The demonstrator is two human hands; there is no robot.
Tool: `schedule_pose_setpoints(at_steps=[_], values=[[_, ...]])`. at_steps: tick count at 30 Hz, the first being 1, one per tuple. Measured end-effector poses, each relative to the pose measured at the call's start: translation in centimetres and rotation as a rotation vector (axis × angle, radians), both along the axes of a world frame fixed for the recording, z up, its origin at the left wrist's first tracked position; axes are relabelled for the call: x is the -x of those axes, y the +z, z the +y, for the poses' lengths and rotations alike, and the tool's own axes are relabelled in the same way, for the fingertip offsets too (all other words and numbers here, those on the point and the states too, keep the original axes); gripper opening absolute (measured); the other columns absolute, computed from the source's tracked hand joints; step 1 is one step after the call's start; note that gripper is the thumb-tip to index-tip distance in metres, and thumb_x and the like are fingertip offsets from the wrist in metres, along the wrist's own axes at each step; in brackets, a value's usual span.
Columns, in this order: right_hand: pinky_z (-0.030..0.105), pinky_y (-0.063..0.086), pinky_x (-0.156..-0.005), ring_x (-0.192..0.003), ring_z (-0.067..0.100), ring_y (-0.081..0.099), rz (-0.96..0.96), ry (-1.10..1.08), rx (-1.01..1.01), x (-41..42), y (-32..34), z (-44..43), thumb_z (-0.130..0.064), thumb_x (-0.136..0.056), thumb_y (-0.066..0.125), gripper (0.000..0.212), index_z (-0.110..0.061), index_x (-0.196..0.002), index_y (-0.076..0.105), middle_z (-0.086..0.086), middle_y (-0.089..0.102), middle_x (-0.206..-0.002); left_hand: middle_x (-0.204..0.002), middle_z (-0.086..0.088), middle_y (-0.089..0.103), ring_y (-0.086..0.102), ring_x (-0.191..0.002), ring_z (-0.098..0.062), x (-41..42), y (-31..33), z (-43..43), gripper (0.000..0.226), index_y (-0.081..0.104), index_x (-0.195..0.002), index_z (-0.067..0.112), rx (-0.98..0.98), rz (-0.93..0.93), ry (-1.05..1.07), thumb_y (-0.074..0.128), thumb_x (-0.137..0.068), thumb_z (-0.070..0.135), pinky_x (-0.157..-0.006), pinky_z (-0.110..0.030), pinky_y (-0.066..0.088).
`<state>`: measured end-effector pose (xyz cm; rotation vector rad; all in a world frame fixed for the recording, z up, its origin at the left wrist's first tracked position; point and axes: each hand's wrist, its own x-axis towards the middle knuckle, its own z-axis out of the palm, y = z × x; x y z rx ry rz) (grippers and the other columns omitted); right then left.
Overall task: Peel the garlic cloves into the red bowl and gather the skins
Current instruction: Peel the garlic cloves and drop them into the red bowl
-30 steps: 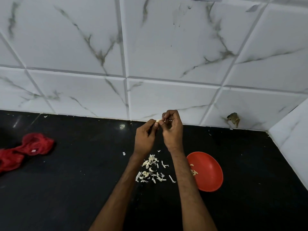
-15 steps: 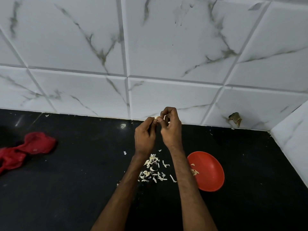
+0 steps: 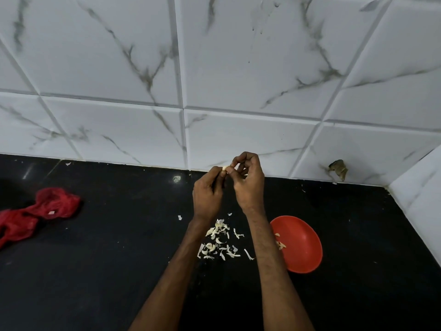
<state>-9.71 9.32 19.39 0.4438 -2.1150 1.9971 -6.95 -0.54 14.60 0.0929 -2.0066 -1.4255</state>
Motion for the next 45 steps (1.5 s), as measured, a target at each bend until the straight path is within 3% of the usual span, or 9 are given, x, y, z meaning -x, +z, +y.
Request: schedule_pose_setpoints(at_steps=[14, 17, 21, 27, 32, 36, 40, 42, 45], values=[[0.015, 0.044, -0.072, -0.078, 0.008, 0.054, -0.009, 0.009, -0.02, 0.1, -0.7, -0.4, 0.014, -0.086, 0.057, 0.039, -0.023, -0.098, 0.049, 0.004, 0.06, -0.098, -0.062, 0.005, 0.049, 0.046, -0.057, -0.018, 0.0, -0.4, 0.1, 0.025, 0.053, -0.078, 0.018, 0.137, -0.021, 0.086, 0.051, -0.1, 0.03, -0.051, -0.043, 0.042], [0.027, 0.048, -0.074, -0.08, 0.011, 0.054, 0.059, -0.035, -0.098, 0.2, -1.1, -0.9, 0.01, -0.088, 0.053, 0.034, -0.02, -0.101, 0.047, -0.003, 0.057, -0.097, -0.06, 0.004, 0.049, 0.045, -0.054, -0.019, 0.2, -0.5, 0.4, 0.026, 0.058, -0.079, 0.016, 0.116, -0.036, 0.118, 0.052, -0.099, 0.032, -0.048, -0.043, 0.041], [0.05, 0.049, -0.083, -0.093, 0.02, 0.055, 0.195, -0.127, -0.206, 0.2, -1.4, -1.3, 0.001, -0.088, 0.05, 0.024, -0.017, -0.104, 0.048, -0.012, 0.051, -0.097, -0.065, 0.0, 0.062, 0.056, -0.058, -0.023, 0.4, -0.2, 1.0, 0.023, 0.07, -0.091, 0.018, -0.015, -0.039, 0.117, 0.055, -0.1, 0.033, -0.052, -0.043, 0.046], [0.047, 0.045, -0.095, -0.1, -0.004, 0.048, 0.229, -0.113, -0.279, -0.2, -1.5, -1.0, 0.002, -0.09, 0.055, 0.025, -0.016, -0.107, 0.05, -0.026, 0.047, -0.103, -0.071, -0.005, 0.068, 0.059, -0.064, -0.027, 0.5, 0.4, 1.8, 0.022, 0.074, -0.093, 0.01, -0.27, -0.033, 0.064, 0.056, -0.097, 0.023, -0.06, -0.045, 0.048], [0.056, 0.049, -0.084, -0.087, 0.014, 0.054, 0.208, -0.068, -0.244, 0.0, -1.4, -1.1, -0.002, -0.091, 0.056, 0.032, -0.028, -0.107, 0.046, -0.016, 0.051, -0.1, -0.073, -0.014, 0.067, 0.055, -0.067, -0.019, 0.5, 0.5, 1.6, 0.023, 0.074, -0.091, 0.009, -0.396, -0.055, -0.011, 0.056, -0.098, 0.023, -0.06, -0.038, 0.046], [0.043, 0.05, -0.082, -0.094, 0.018, 0.054, 0.207, -0.085, -0.214, 0.2, -1.6, -0.9, 0.002, -0.091, 0.054, 0.029, -0.02, -0.11, 0.049, -0.008, 0.052, -0.102, -0.08, -0.015, 0.068, 0.06, -0.075, -0.019, 0.3, 1.1, 1.5, 0.021, 0.073, -0.097, 0.007, -0.501, -0.066, -0.171, 0.052, -0.102, 0.01, -0.068, -0.029, 0.049], [0.035, 0.048, -0.083, -0.098, 0.017, 0.053, 0.224, -0.099, -0.252, 0.4, -1.8, -0.7, 0.002, -0.09, 0.052, 0.025, -0.013, -0.11, 0.051, -0.006, 0.052, -0.105, -0.09, -0.021, 0.07, 0.064, -0.082, -0.02, 0.3, 1.0, 1.1, 0.024, 0.07, -0.104, 0.0, -0.453, -0.098, -0.242, 0.049, -0.104, 0.011, -0.075, -0.034, 0.051], [0.032, 0.045, -0.086, -0.099, 0.014, 0.051, 0.232, -0.094, -0.289, 0.3, -1.9, -0.7, 0.003, -0.09, 0.054, 0.025, -0.012, -0.11, 0.052, -0.009, 0.051, -0.105, -0.087, -0.022, 0.068, 0.062, -0.078, -0.022, 0.4, 0.7, 1.2, 0.025, 0.07, -0.101, 0.003, -0.429, -0.116, -0.209, 0.049, -0.103, 0.015, -0.071, -0.04, 0.05], [0.033, 0.039, -0.091, -0.098, 0.01, 0.049, 0.263, -0.085, -0.382, 0.1, -1.9, -0.6, 0.0, -0.092, 0.056, 0.021, -0.012, -0.108, 0.052, -0.015, 0.049, -0.102, -0.07, -0.015, 0.063, 0.052, -0.064, -0.016, 0.6, 0.3, 1.5, 0.025, 0.072, -0.091, 0.006, -0.395, -0.136, -0.094, 0.052, -0.102, 0.017, -0.059, -0.035, 0.042]])
